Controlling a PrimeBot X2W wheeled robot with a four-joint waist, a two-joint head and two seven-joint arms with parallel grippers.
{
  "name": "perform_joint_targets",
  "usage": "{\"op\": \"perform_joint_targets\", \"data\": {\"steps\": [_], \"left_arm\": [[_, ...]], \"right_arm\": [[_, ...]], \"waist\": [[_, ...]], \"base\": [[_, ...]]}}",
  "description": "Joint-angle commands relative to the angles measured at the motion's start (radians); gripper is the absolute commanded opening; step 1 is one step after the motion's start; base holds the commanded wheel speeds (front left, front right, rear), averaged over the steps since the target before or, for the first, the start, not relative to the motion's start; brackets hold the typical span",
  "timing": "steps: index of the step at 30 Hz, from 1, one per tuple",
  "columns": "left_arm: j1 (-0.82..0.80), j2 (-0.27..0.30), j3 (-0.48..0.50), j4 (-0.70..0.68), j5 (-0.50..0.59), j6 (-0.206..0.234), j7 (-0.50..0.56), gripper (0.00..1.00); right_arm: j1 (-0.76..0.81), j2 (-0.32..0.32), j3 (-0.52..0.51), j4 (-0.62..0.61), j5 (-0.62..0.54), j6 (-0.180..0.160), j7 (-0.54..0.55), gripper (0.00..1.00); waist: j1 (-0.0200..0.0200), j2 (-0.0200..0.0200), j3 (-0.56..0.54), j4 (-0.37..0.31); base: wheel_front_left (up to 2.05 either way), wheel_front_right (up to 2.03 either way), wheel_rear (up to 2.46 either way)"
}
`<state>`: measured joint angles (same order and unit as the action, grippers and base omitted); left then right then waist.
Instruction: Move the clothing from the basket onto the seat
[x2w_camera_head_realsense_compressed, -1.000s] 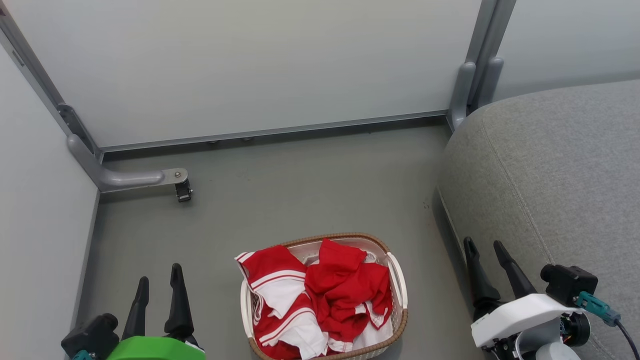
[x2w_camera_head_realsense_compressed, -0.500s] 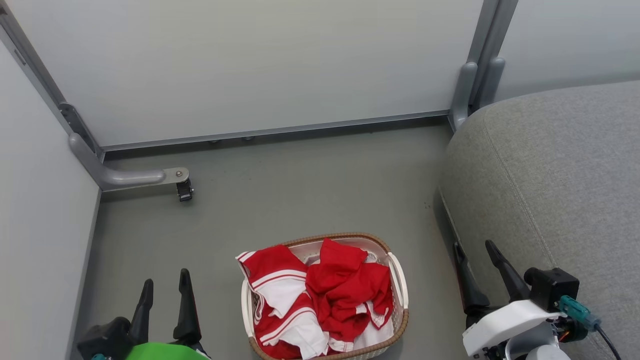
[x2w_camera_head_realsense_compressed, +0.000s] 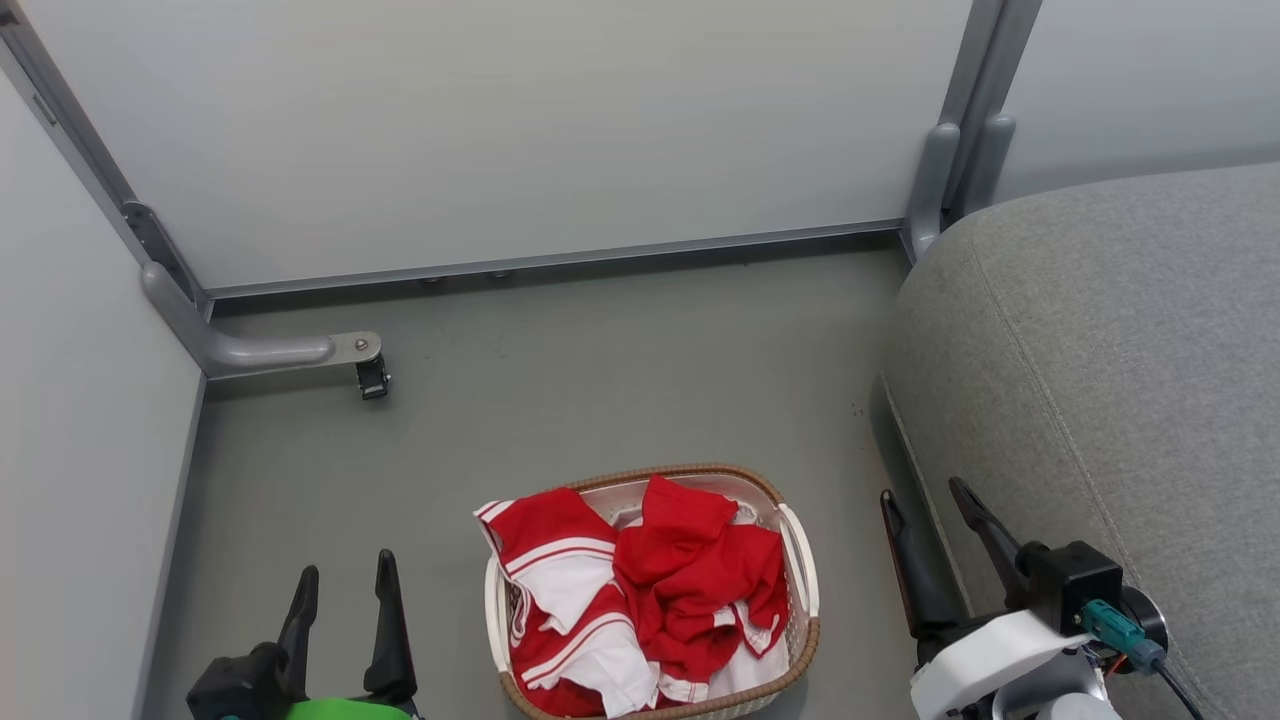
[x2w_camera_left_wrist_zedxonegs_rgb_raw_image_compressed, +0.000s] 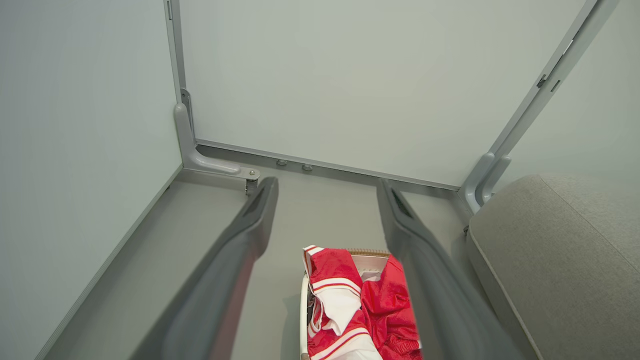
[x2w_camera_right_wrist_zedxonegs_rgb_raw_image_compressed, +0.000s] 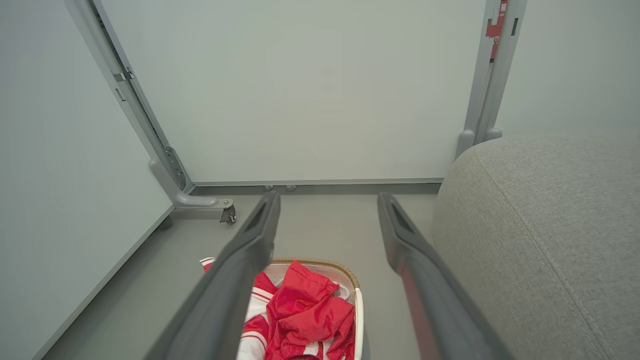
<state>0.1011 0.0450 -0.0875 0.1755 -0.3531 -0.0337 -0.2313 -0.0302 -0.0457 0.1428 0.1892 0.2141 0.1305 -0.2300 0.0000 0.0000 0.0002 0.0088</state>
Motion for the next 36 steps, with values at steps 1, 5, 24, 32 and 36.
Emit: {"op": "perform_joint_targets", "data": {"steps": [1,5,24,32,36], "left_arm": [[0.015,0.008,-0.002,0.001,0.025,0.006,-0.009,1.0],[0.018,0.008,-0.007,0.007,0.047,0.007,-0.016,1.0],[0.018,0.008,-0.022,0.029,0.108,0.015,-0.034,1.0],[0.017,0.008,-0.024,0.034,0.105,0.012,-0.034,1.0],[0.018,0.008,-0.024,0.034,0.105,0.01,-0.034,1.0]], "right_arm": [[0.011,-0.006,0.003,-0.007,-0.022,0.0,-0.012,1.0],[0.013,-0.006,0.007,-0.007,-0.053,0.0,-0.018,1.0],[0.016,-0.007,0.021,0.006,-0.117,0.0,-0.037,1.0],[0.014,-0.007,0.019,0.01,-0.114,0.0,-0.037,1.0],[0.014,-0.007,0.019,0.012,-0.111,0.0,-0.037,1.0]], "waist": [[0.0,0.0,0.0,0.0],[0.0,0.0,0.001,0.0],[0.0,0.0,0.003,0.0],[0.0,0.0,0.004,-0.001],[0.0,0.0,0.004,-0.002]], "base": [[0.0,0.0,0.0],[0.0,0.0,0.0],[0.0,0.0,0.0],[0.0,0.0,0.0],[0.0,0.0,0.0]]}}
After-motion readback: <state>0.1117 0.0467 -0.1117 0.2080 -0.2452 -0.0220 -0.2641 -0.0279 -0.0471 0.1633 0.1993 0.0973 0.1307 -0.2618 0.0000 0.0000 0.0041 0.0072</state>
